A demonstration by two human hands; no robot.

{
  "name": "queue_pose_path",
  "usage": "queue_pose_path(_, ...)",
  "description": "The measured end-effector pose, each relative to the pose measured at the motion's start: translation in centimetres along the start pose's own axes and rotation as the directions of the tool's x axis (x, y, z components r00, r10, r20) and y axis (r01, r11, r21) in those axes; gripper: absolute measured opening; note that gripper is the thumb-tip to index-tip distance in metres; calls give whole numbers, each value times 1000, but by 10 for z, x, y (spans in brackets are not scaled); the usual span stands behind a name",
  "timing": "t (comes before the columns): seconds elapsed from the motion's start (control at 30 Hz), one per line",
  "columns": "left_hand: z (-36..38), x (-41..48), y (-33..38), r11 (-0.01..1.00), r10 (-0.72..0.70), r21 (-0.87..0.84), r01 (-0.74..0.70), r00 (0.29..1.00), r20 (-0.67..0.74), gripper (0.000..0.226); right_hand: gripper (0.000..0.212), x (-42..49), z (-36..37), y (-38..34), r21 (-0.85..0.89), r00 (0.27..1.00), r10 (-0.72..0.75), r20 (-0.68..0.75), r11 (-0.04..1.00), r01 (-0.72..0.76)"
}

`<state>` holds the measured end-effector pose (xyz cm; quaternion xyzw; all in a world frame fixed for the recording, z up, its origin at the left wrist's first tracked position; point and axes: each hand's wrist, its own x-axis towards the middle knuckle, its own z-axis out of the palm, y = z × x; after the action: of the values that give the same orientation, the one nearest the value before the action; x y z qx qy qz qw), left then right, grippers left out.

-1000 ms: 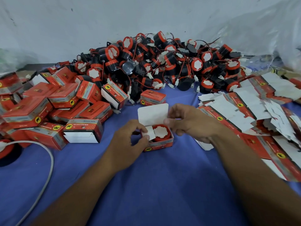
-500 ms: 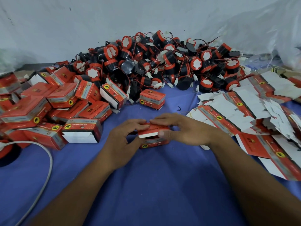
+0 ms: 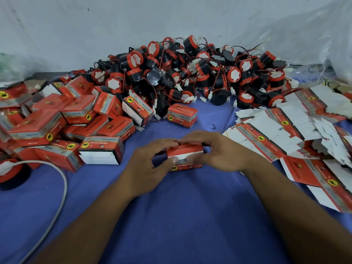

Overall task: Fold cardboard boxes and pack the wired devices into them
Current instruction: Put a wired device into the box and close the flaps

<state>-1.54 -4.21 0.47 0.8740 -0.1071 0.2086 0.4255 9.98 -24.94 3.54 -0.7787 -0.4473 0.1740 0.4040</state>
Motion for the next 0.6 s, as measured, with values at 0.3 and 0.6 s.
queue_pose_path(0.3, 0, 2, -1, 998, -46, -41, 44, 997, -55, 36, 35, 3, 4, 0, -72, 1000, -16, -3, 997, 16)
queue_pose_path(0.6, 1, 0, 1, 998, -49, 28, 50, 997, -60, 32, 39, 5, 8, 1, -129, 998, 32, 59, 991, -24)
